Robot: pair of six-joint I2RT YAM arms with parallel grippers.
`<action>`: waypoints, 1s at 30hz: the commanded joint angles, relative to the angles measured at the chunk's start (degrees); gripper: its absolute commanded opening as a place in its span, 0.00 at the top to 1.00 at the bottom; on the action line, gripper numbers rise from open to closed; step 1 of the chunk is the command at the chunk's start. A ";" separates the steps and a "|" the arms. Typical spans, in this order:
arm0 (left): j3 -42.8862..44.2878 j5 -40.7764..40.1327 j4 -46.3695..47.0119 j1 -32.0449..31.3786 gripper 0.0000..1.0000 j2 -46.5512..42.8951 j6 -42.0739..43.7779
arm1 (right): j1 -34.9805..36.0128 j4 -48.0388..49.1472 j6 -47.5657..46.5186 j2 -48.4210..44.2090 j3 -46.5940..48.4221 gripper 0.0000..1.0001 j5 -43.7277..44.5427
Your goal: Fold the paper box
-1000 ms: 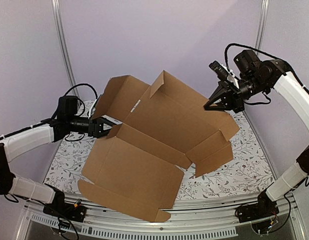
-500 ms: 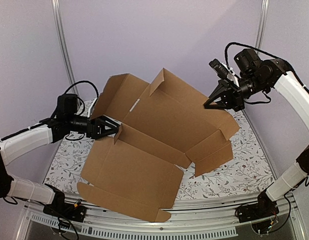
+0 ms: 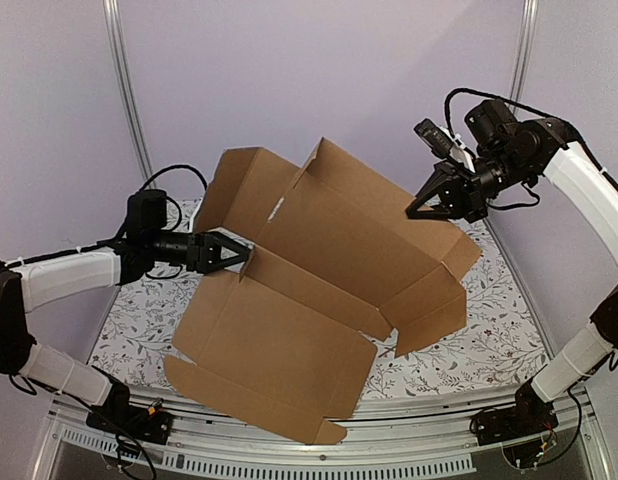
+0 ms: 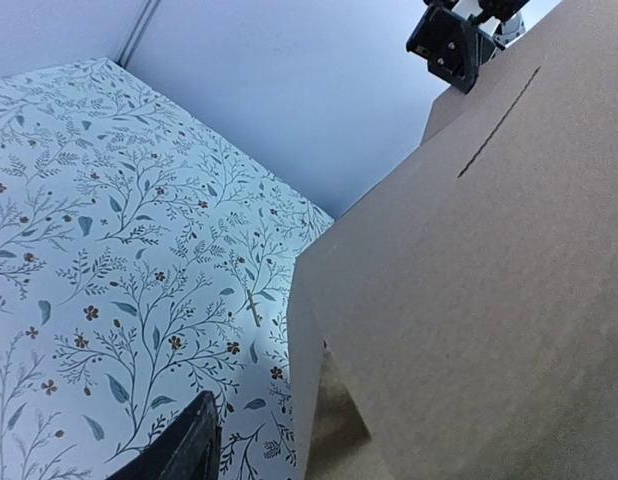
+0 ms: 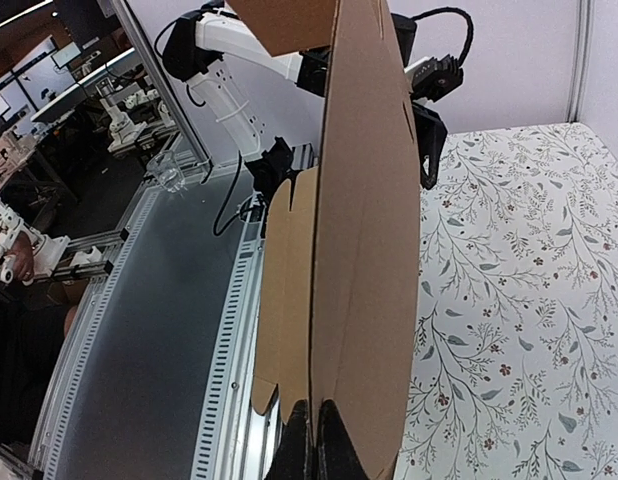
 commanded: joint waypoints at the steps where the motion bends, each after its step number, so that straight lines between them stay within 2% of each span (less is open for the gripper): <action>1: -1.75 -0.13 4.53 -3.56 0.40 2.64 -3.01 | 0.97 0.74 1.12 1.22 0.76 1.00 -9.67; 5: -1.12 -0.18 2.22 -3.50 0.34 2.37 -1.56 | 1.00 -4.34 -2.67 1.61 2.72 1.00 -10.62; 13: -0.01 -2.47 -2.79 -1.31 0.31 0.54 0.80 | 0.97 -10.49 -8.43 1.41 6.47 1.00 -9.03; 19: -0.25 -0.47 -1.24 -1.20 0.30 0.55 0.00 | 1.02 -9.86 -7.49 1.13 6.67 1.00 -9.87; 22: -1.00 2.33 3.94 -1.45 0.31 0.86 -3.33 | 1.03 -8.57 -6.25 1.22 6.79 1.00 -11.06; 26: -0.15 -0.25 0.61 -0.50 0.26 0.48 -1.93 | 0.99 -6.68 -3.43 1.65 7.95 1.00 -12.07; 30: 0.78 -1.73 -0.43 -0.21 0.26 -0.22 -2.26 | 1.01 -1.96 1.44 1.23 7.76 1.00 -10.86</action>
